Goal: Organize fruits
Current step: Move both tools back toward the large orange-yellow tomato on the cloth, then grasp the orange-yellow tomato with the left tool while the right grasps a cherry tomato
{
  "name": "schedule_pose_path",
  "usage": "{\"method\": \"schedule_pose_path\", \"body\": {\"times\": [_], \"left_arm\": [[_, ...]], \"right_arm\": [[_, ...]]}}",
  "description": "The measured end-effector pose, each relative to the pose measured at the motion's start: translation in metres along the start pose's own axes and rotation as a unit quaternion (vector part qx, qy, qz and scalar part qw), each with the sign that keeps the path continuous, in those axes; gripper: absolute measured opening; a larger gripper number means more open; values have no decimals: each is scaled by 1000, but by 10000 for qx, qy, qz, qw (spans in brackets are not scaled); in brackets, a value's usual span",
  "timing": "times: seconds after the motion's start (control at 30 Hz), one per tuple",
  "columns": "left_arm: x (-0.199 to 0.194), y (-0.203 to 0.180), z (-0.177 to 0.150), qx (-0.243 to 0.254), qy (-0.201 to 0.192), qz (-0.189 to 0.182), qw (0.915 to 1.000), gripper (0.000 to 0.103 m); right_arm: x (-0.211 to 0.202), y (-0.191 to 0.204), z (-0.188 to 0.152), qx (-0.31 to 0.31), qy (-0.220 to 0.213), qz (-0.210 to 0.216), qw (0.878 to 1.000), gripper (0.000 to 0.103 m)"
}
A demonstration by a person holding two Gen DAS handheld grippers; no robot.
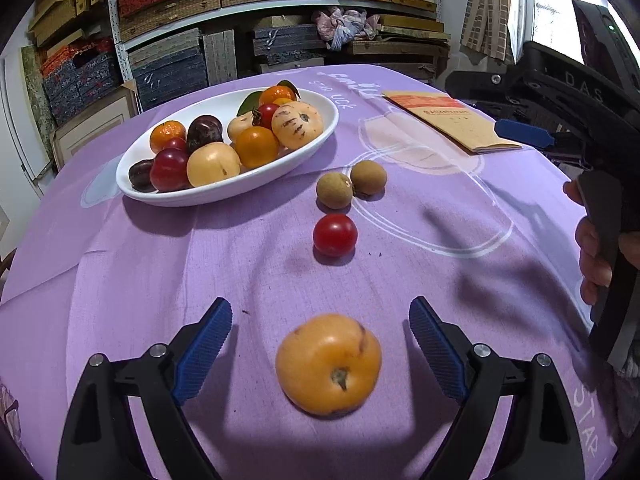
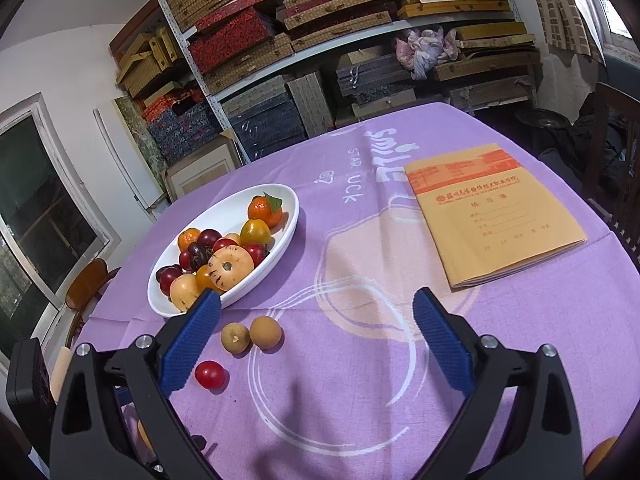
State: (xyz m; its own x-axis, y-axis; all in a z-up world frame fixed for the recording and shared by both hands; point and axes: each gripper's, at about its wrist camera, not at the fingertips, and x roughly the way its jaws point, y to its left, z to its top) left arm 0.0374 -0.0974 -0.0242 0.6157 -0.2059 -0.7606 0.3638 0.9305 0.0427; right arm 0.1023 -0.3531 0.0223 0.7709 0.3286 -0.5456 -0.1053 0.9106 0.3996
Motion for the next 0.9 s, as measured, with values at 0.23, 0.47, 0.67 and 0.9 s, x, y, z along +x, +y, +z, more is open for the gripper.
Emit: {"method": "schedule_pose_path", "body": {"times": [0.23, 0.47, 0.67, 0.9], "left_arm": [[-11, 6, -13, -65, -59, -34, 10000, 91], [-10, 11, -11, -164, -35, -67, 9998, 84], [-8, 8, -10, -129, 12, -187, 9997, 81], [-4, 11, -12, -211, 135, -351, 9991, 60]], "right_arm": [[3, 0, -2, -27, 34, -13, 10000, 95], [5, 0, -3, -7, 84, -46, 10000, 95], [6, 0, -3, -52, 100, -60, 9999, 95], [6, -1, -3, -36, 99, -55, 9999, 95]]}}
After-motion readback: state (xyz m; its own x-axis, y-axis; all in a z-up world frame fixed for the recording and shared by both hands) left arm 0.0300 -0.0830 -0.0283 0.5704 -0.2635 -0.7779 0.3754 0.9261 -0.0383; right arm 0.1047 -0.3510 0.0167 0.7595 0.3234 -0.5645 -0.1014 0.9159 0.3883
